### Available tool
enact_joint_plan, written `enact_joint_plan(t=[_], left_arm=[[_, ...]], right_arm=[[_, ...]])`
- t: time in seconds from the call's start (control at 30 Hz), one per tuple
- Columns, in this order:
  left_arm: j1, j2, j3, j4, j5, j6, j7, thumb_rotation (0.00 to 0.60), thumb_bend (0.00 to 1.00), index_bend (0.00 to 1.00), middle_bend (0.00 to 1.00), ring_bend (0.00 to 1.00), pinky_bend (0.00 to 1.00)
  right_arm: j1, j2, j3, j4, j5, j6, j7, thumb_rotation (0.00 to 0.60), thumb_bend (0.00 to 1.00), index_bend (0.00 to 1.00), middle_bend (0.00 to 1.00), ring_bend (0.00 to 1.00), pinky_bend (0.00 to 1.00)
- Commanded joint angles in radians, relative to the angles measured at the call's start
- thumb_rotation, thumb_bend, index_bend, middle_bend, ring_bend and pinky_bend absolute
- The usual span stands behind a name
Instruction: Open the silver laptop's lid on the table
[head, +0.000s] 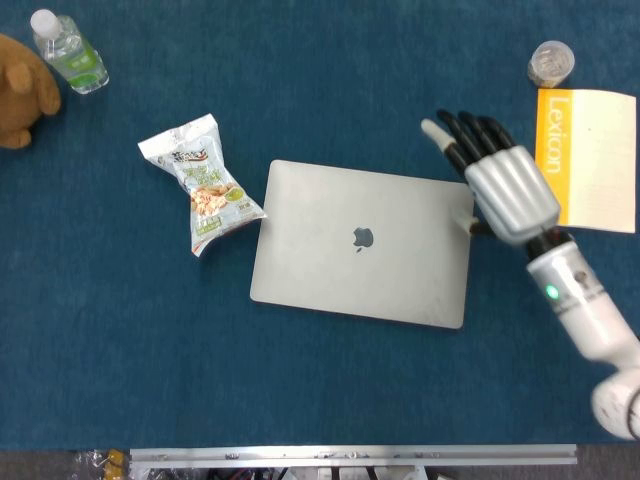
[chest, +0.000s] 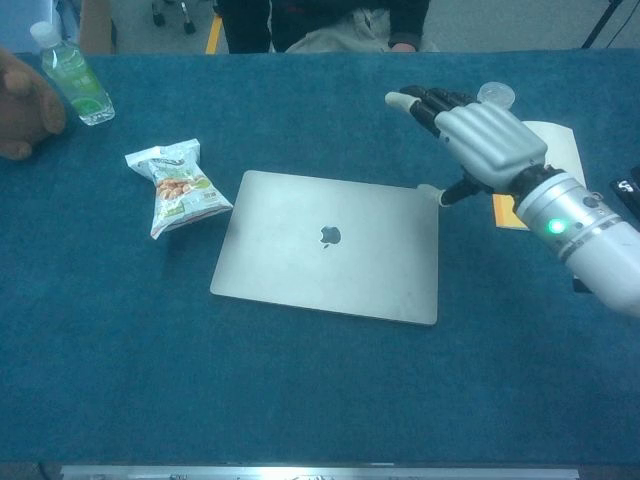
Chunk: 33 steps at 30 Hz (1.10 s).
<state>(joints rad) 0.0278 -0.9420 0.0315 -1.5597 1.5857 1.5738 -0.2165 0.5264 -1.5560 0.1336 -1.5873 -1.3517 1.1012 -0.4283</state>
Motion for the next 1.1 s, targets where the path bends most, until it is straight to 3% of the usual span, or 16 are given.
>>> enact_joint_plan(t=[0.03, 0.23, 0.5, 0.9, 1.1], left_arm=[[-0.002, 0.002, 0.0, -0.007, 0.005, 0.0, 0.008, 0.6, 0.25, 0.05, 0.0, 0.0, 0.01], [-0.006, 0.005, 0.004, -0.023, 0.004, -0.011, 0.023, 0.6, 0.25, 0.05, 0.0, 0.0, 0.01], [-0.01, 0.004, 0.008, -0.028, 0.023, -0.009, 0.029, 0.6, 0.25, 0.05, 0.0, 0.0, 0.01], [0.006, -0.002, 0.013, 0.011, 0.012, 0.008, -0.016, 0.6, 0.25, 0.05, 0.0, 0.0, 0.01], [0.011, -0.006, 0.015, 0.028, 0.012, 0.012, -0.033, 0.6, 0.25, 0.05, 0.0, 0.0, 0.01]], right_arm=[[-0.034, 0.063, -0.057, -0.071, -0.038, 0.018, 0.002, 0.6, 0.2, 0.0, 0.02, 0.0, 0.11], [-0.079, 0.125, -0.143, -0.134, -0.1, 0.043, 0.019, 0.6, 0.14, 0.0, 0.02, 0.0, 0.11], [-0.113, 0.137, -0.237, -0.163, -0.193, 0.051, -0.042, 0.6, 0.13, 0.0, 0.02, 0.0, 0.11], [-0.136, 0.054, -0.279, -0.105, -0.232, 0.02, -0.074, 0.6, 0.13, 0.0, 0.02, 0.0, 0.1], [-0.139, 0.017, -0.276, -0.082, -0.226, 0.001, -0.084, 0.6, 0.13, 0.0, 0.02, 0.0, 0.1]])
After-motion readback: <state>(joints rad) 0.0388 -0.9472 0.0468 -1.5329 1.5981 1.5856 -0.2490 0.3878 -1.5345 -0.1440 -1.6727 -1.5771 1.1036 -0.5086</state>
